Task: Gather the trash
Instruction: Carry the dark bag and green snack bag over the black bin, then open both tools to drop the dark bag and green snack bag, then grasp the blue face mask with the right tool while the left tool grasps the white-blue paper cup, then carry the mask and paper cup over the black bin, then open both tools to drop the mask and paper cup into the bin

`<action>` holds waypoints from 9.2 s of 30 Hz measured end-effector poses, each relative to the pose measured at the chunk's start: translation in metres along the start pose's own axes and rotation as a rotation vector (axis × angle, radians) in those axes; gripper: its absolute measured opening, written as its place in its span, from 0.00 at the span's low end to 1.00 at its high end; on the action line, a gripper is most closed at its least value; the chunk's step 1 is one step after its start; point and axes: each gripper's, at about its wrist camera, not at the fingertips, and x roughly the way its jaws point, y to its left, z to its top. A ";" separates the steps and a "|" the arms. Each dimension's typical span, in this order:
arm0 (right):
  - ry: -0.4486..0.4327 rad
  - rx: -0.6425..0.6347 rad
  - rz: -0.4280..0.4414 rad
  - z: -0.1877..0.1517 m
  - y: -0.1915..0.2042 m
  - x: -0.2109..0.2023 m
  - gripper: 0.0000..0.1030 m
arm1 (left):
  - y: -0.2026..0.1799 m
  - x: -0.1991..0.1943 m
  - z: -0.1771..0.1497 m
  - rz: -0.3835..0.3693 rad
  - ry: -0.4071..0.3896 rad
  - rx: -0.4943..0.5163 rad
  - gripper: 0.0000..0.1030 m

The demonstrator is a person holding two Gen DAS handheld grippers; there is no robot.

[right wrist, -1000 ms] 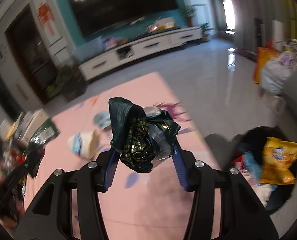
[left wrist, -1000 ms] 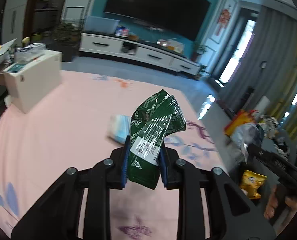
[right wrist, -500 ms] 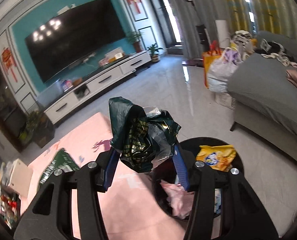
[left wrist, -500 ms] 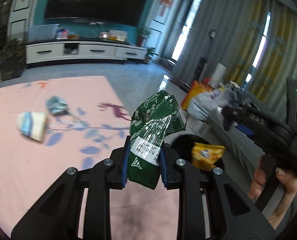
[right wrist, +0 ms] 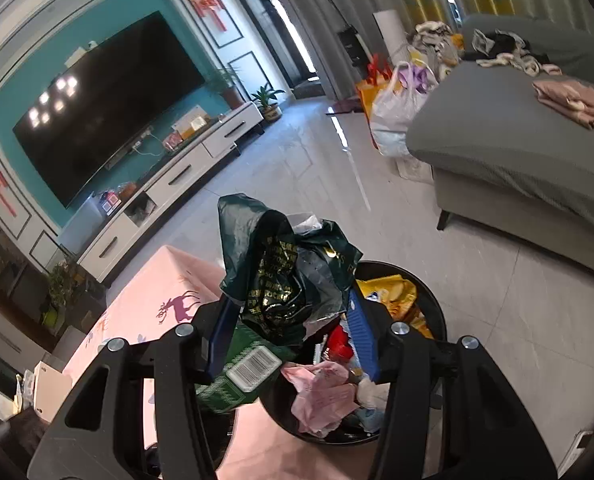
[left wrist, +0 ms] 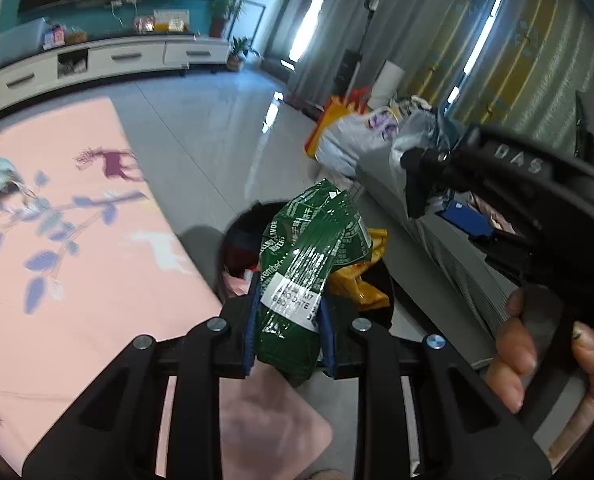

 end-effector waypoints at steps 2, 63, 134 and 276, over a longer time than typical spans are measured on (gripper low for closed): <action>0.016 0.018 0.006 0.000 -0.008 0.005 0.51 | -0.002 0.014 -0.004 0.001 0.024 -0.003 0.25; 0.319 0.027 -0.115 -0.012 -0.025 0.095 0.62 | 0.004 0.085 -0.010 -0.083 0.213 -0.063 0.61; 0.475 -0.696 0.216 -0.146 0.388 0.220 0.84 | 0.384 -0.041 0.018 0.466 -0.064 -0.336 0.90; 0.138 0.088 -0.066 -0.029 -0.060 0.021 0.82 | -0.020 0.029 -0.010 -0.038 0.083 0.120 0.97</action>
